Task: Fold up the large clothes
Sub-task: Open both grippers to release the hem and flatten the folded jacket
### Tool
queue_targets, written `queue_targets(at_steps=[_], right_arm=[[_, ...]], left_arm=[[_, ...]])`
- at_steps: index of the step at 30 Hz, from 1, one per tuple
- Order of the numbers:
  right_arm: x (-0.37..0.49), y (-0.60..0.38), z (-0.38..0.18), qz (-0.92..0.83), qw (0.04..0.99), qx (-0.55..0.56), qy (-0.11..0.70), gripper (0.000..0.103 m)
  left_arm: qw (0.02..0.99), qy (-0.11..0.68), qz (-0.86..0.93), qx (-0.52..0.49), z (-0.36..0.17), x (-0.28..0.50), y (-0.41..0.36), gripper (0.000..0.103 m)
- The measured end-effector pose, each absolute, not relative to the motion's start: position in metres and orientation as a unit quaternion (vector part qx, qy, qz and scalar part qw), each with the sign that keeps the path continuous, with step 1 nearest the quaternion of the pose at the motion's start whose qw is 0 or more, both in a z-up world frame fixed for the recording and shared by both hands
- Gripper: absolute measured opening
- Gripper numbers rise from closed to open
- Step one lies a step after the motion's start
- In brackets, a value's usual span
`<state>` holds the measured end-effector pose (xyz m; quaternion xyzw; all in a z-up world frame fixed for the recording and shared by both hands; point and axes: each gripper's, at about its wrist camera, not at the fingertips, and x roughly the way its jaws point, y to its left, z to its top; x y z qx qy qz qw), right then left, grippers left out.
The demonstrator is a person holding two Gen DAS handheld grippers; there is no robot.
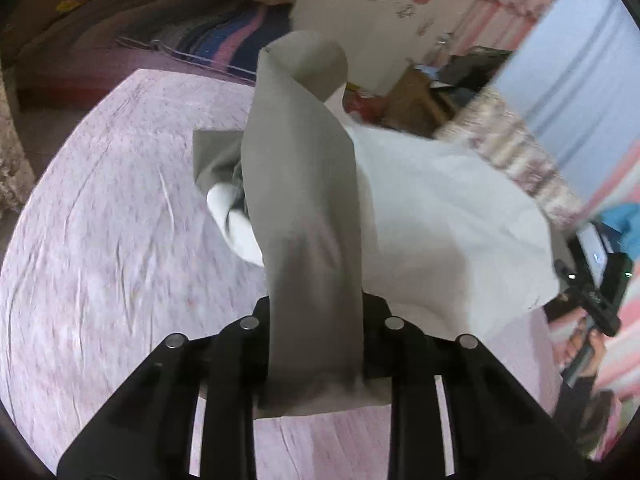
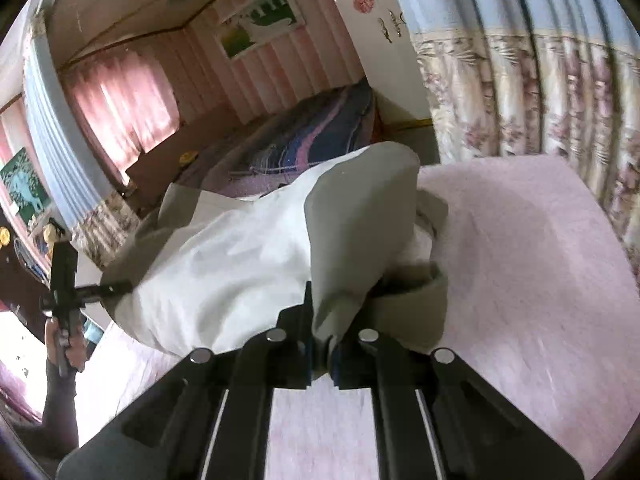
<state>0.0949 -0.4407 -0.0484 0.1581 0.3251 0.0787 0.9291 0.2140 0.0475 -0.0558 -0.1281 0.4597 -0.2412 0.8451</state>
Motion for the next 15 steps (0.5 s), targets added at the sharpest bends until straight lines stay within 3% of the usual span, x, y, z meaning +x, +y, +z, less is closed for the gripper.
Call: queue_targets(at_steps=[4,6,7,11,13,15], right_arm=[[0.069,-0.456,-0.108,0.039,0.897,0.143,0.416,0.013],[0.066,-0.461,-0.139,0.023,0.881,0.139,0.452,0.018],[0.063,-0.464,-0.139,0.025,0.881,0.145,0.449,0.019],[0.054,-0.47,-0.089,0.0,0.905,0.12,0.408,0.029],[0.051,-0.467,-0.054,-0.006,0.926,0.099,0.364,0.047],[0.06,-0.451,-0.032,-0.018,0.941,0.058,0.332,0.052]], left_arm=[[0.83,0.502,-0.219,-0.105,-0.11,0.196,0.056,0.045],[0.822,0.509,-0.219,-0.133,-0.131,0.195,0.067,0.068],[0.822,0.508,-0.215,-0.142,-0.133,0.194,0.071,0.071],[0.873,0.465,-0.142,-0.031,-0.089,0.184,0.058,0.08],[0.898,0.427,-0.103,0.021,-0.061,0.181,0.049,0.09],[0.916,0.391,-0.077,0.05,-0.036,0.184,0.034,0.094]])
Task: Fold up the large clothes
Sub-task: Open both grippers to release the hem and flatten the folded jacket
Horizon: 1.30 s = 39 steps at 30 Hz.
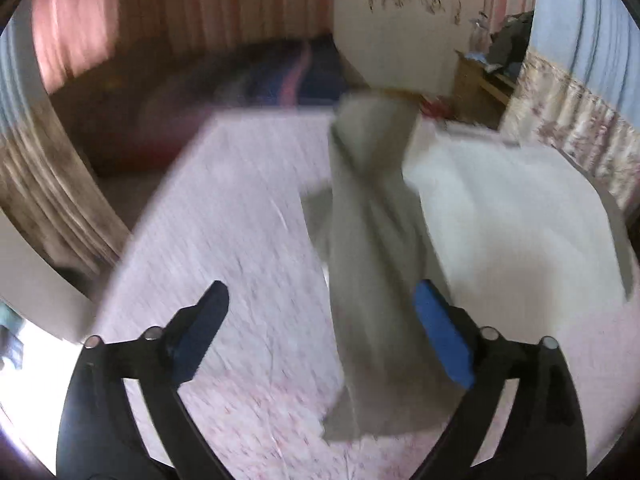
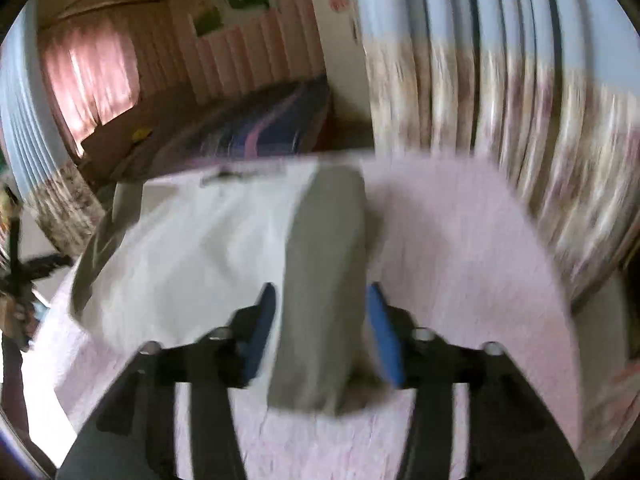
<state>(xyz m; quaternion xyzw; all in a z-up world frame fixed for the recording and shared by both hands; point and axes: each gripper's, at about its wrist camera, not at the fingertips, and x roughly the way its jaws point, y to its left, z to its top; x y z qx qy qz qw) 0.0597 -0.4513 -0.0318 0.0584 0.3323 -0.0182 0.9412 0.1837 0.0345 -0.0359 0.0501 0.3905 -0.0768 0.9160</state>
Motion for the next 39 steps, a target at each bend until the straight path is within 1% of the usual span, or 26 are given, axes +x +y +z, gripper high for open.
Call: queue_targets(at_steps=[3,5,7,8,9,10,11,12,13,14,15,16,17,19,20,21,23,24,25,26,27,32,35,36,38,39], right_arm=[[0.093,-0.418,-0.029,0.0,0.949,0.023,0.314,0.052],[0.13,-0.397,-0.046,0.011,0.945,-0.001,0.328,0.052],[0.161,-0.38,-0.07,0.011,0.935,-0.035,0.353,0.052],[0.173,-0.376,-0.08,0.012,0.929,-0.039,0.367,0.051],[0.178,-0.375,-0.09,0.009,0.923,-0.04,0.381,0.048],[0.187,-0.379,-0.101,-0.004,0.918,-0.044,0.395,0.045],[0.192,-0.385,-0.107,-0.012,0.914,-0.044,0.403,0.043],[0.195,-0.391,-0.115,-0.016,0.91,-0.036,0.413,0.036],[0.201,-0.402,-0.122,-0.017,0.904,-0.016,0.428,0.023],[0.206,-0.409,-0.127,-0.022,0.898,0.001,0.439,0.015],[0.21,-0.415,-0.128,-0.029,0.894,0.013,0.447,0.004],[0.216,-0.419,-0.13,-0.036,0.891,0.013,0.452,0.0],[0.22,-0.422,-0.133,-0.038,0.889,0.014,0.456,0.0],[0.225,-0.419,-0.131,-0.043,0.885,0.012,0.464,0.0],[0.223,-0.415,-0.127,-0.046,0.886,0.003,0.461,0.0],[0.214,-0.411,-0.119,-0.043,0.893,0.0,0.449,0.005],[0.189,-0.403,-0.105,-0.013,0.906,0.022,0.422,0.007],[0.179,-0.401,-0.1,-0.005,0.91,0.026,0.413,0.013],[0.161,-0.393,-0.092,0.008,0.918,0.029,0.397,0.033],[0.148,-0.385,-0.086,0.019,0.923,0.029,0.383,0.045],[0.128,-0.373,-0.083,0.032,0.928,0.031,0.369,0.059],[0.079,-0.331,-0.088,0.072,0.934,0.022,0.349,0.059],[0.068,-0.31,-0.096,0.067,0.936,-0.011,0.346,0.059],[0.068,-0.305,-0.101,0.07,0.932,-0.019,0.354,0.056],[0.07,-0.301,-0.115,0.066,0.923,-0.038,0.377,0.054],[0.07,-0.303,-0.122,0.056,0.92,-0.05,0.384,0.05]], left_arm=[[0.923,0.368,-0.094,0.06,-0.019,0.207,-0.002,0.094],[0.92,0.37,-0.105,0.072,-0.025,0.222,-0.027,0.094],[0.909,0.397,-0.106,0.077,-0.043,0.241,-0.043,0.086],[0.902,0.412,-0.104,0.072,-0.055,0.244,-0.042,0.079],[0.894,0.433,-0.093,0.063,-0.067,0.258,-0.039,0.075],[0.891,0.442,-0.083,0.059,-0.074,0.263,-0.036,0.073],[0.886,0.455,-0.069,0.055,-0.086,0.272,-0.027,0.07],[0.883,0.462,-0.063,0.05,-0.095,0.279,-0.02,0.07],[0.881,0.467,-0.059,0.044,-0.103,0.282,-0.014,0.071],[0.878,0.474,-0.059,0.036,-0.107,0.287,-0.01,0.071],[0.877,0.475,-0.054,0.039,-0.109,0.288,-0.006,0.078],[0.878,0.475,-0.044,0.046,-0.11,0.292,-0.005,0.082],[0.878,0.475,-0.036,0.049,-0.113,0.296,-0.001,0.085],[0.874,0.483,-0.038,0.032,-0.116,0.301,0.004,0.085],[0.876,0.48,-0.038,0.029,-0.114,0.298,0.008,0.084],[0.879,0.474,-0.038,0.033,-0.108,0.292,0.009,0.08],[0.887,0.46,-0.039,0.035,-0.096,0.277,0.014,0.079],[0.891,0.45,-0.044,0.031,-0.087,0.267,0.015,0.082],[0.897,0.438,-0.053,0.026,-0.075,0.253,0.015,0.085],[0.901,0.429,-0.057,0.026,-0.067,0.243,0.013,0.091],[0.906,0.418,-0.064,0.023,-0.057,0.228,0.009,0.095],[0.908,0.392,-0.148,0.011,-0.042,0.163,-0.039,0.096],[0.901,0.398,-0.174,0.018,-0.059,0.145,-0.075,0.096],[0.897,0.405,-0.173,0.029,-0.069,0.142,-0.087,0.096],[0.886,0.432,-0.164,0.04,-0.092,0.147,-0.101,0.095],[0.879,0.446,-0.166,0.03,-0.102,0.152,-0.101,0.095]])
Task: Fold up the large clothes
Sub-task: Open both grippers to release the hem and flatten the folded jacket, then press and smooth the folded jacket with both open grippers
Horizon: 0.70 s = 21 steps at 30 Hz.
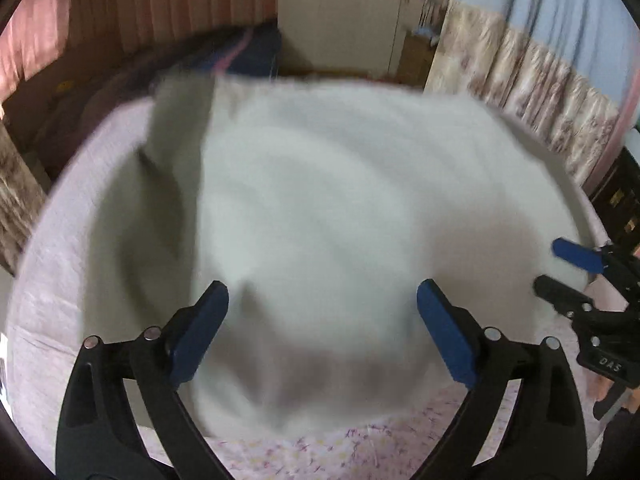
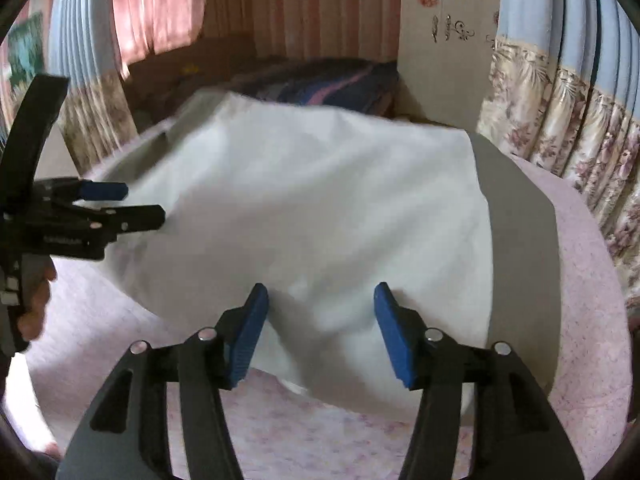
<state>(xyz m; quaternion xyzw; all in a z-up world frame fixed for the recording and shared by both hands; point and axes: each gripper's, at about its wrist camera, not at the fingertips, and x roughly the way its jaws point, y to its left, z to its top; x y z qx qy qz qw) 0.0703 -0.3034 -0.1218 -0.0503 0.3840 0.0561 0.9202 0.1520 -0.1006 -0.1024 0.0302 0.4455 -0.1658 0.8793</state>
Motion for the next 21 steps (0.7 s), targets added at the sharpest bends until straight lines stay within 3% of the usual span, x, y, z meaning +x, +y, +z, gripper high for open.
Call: queue_targets(at_steps=[3,15,17,19,21], right_arm=[[0.07,-0.324,-0.132,0.036,0.914,-0.043,0.402,0.045],[0.081,-0.353,-0.151,0.038,0.912,0.01,0.408,0.045],[0.075,-0.354,-0.146,0.044,0.916,0.026,0.398,0.05],[0.071,-0.354,-0.136,0.052,0.92,0.048,0.387,0.067],[0.06,-0.356,-0.125,0.052,0.927,0.064,0.367,0.072]], left_arm=[[0.876,0.455,-0.161,0.016,-0.119,0.161,-0.093,0.096],[0.877,0.455,-0.139,0.059,-0.129,0.166,-0.106,0.099],[0.879,0.455,-0.133,0.055,-0.125,0.166,-0.106,0.099],[0.88,0.455,-0.128,0.047,-0.12,0.164,-0.106,0.1],[0.882,0.454,-0.123,0.042,-0.112,0.159,-0.104,0.1]])
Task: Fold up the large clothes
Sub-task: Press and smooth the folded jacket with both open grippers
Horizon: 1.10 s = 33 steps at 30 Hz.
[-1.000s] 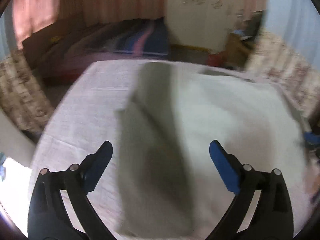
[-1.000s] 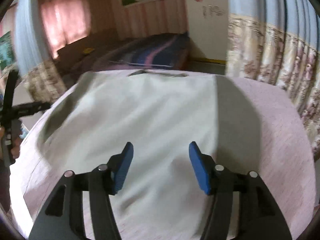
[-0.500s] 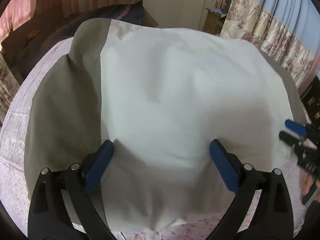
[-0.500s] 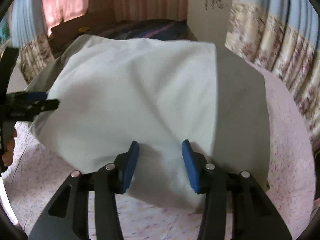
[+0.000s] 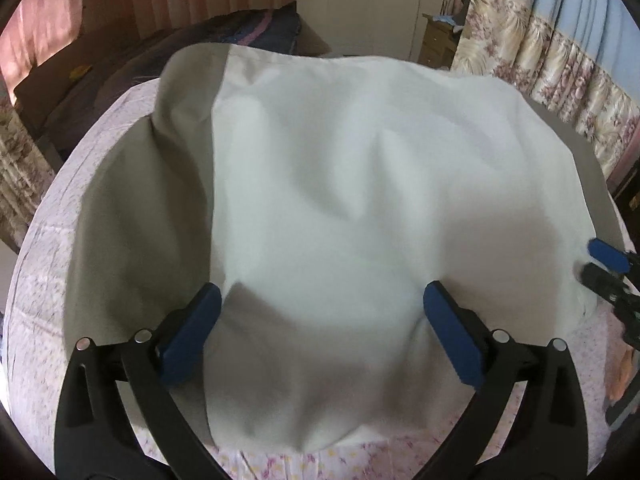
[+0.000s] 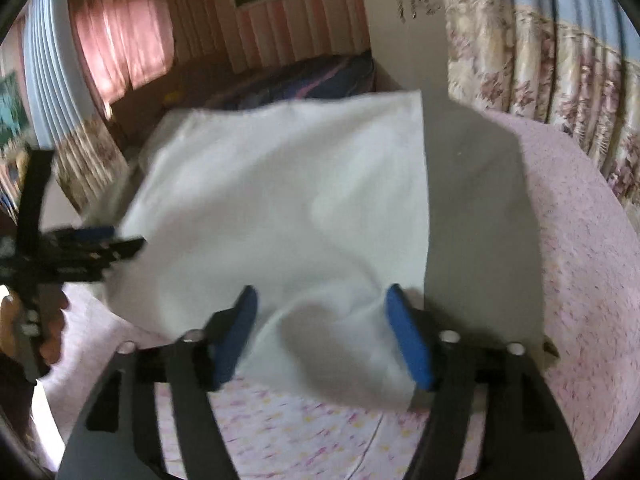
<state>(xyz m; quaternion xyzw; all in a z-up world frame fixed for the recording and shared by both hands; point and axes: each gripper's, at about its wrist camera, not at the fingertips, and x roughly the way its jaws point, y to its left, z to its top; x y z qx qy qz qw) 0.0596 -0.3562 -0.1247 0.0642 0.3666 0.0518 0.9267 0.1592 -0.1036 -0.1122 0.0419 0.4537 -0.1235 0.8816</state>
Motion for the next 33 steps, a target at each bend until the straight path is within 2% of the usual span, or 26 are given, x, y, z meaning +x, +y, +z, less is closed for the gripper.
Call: queue_targets(at_steps=[6,12,33], right_arm=[[0.014,-0.371,-0.099,0.004,0.949,0.123,0.291,0.09],[-0.006,-0.381,-0.116,-0.032,0.933,0.212,0.289,0.091],[-0.007,-0.38,-0.149,-0.083,0.908,0.246,0.327,0.091]], left_arm=[[0.899,0.42,-0.118,0.043,-0.085,0.139,-0.109,0.1],[0.913,0.384,-0.134,0.04,-0.065,0.116,-0.118,0.1],[0.891,0.428,-0.149,0.023,-0.1,0.131,-0.129,0.1]])
